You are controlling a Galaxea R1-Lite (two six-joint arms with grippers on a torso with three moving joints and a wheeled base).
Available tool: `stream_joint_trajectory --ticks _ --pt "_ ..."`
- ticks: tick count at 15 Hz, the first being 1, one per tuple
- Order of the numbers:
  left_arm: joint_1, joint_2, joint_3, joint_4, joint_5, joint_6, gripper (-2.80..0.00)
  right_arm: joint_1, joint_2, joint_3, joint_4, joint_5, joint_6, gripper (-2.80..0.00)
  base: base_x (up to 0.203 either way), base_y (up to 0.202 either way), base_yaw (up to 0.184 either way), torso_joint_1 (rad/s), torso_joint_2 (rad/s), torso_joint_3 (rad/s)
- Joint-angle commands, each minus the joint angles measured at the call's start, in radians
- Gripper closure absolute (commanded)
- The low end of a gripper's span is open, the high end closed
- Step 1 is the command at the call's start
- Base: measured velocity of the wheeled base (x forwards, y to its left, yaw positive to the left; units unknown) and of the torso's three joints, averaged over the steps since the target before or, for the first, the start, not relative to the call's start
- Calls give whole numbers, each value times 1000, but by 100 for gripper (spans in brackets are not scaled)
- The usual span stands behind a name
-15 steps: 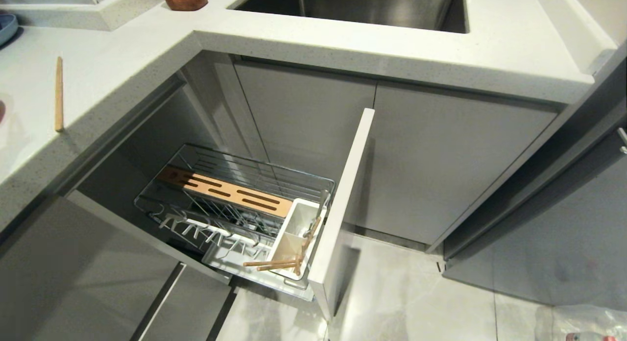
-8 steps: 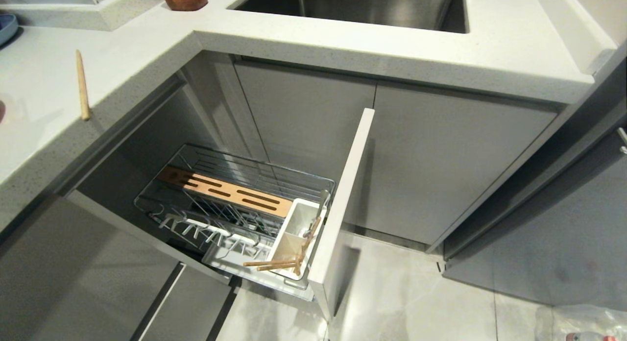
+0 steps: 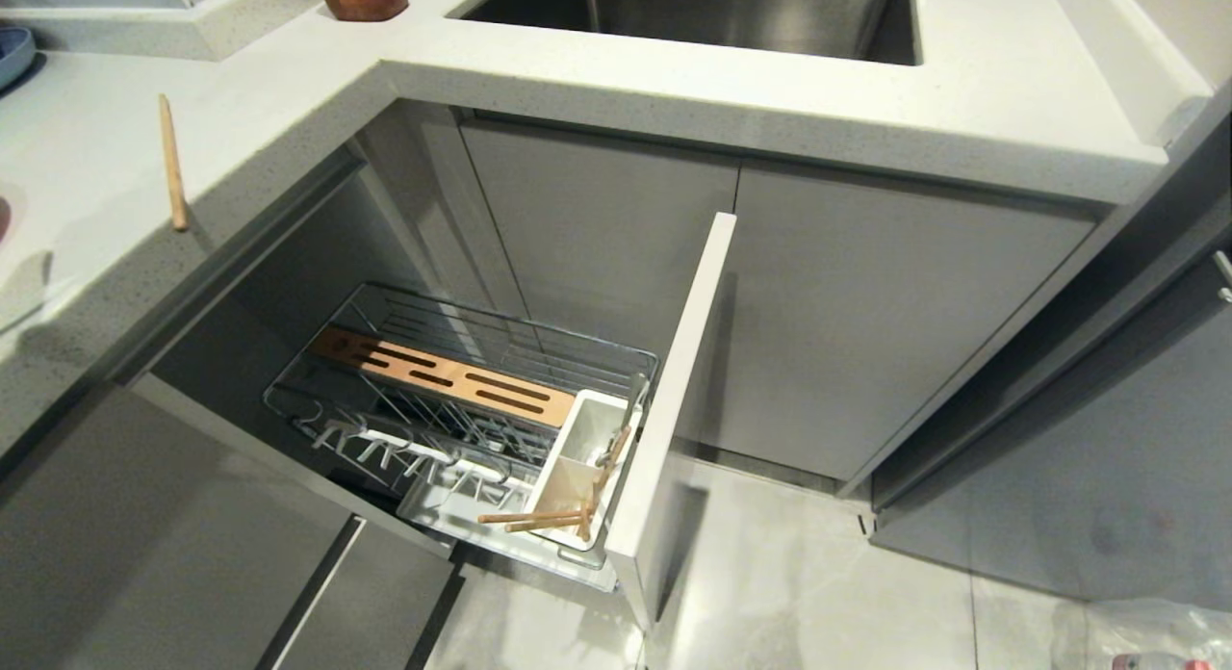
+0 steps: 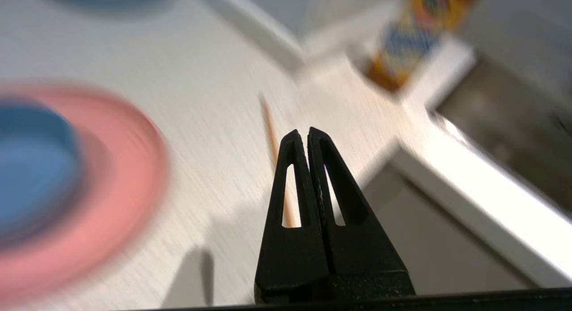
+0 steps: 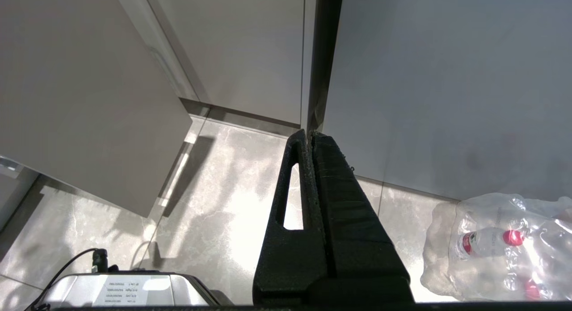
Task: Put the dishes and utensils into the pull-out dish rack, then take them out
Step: Take the chopsticks out of the cupboard
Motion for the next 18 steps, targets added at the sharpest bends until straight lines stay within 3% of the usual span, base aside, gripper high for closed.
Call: stream_joint_trajectory --ticks 1,6,10,15,16,18 --pt "-88 35 -34 143 5 -79 0 0 2 0 0 0 0 0 0 0 0 0 0 0" --pt "-314 151 -41 464 -5 -364 0 0 2 0 0 0 0 0 0 0 0 0 0 0" --pt "-410 250 -15 697 -75 -587 0 0 2 0 0 0 0 0 0 0 0 0 0 0" --pt "-434 313 154 730 -168 -708 0 0 2 0 0 0 0 0 0 0 0 0 0 0" --pt "-435 324 183 728 -194 -718 -280 0 2 0 0 0 0 0 0 0 0 0 0 0" --pt "-435 350 225 713 -264 -731 -280 0 2 0 1 0 0 0 0 0 0 0 0 0"
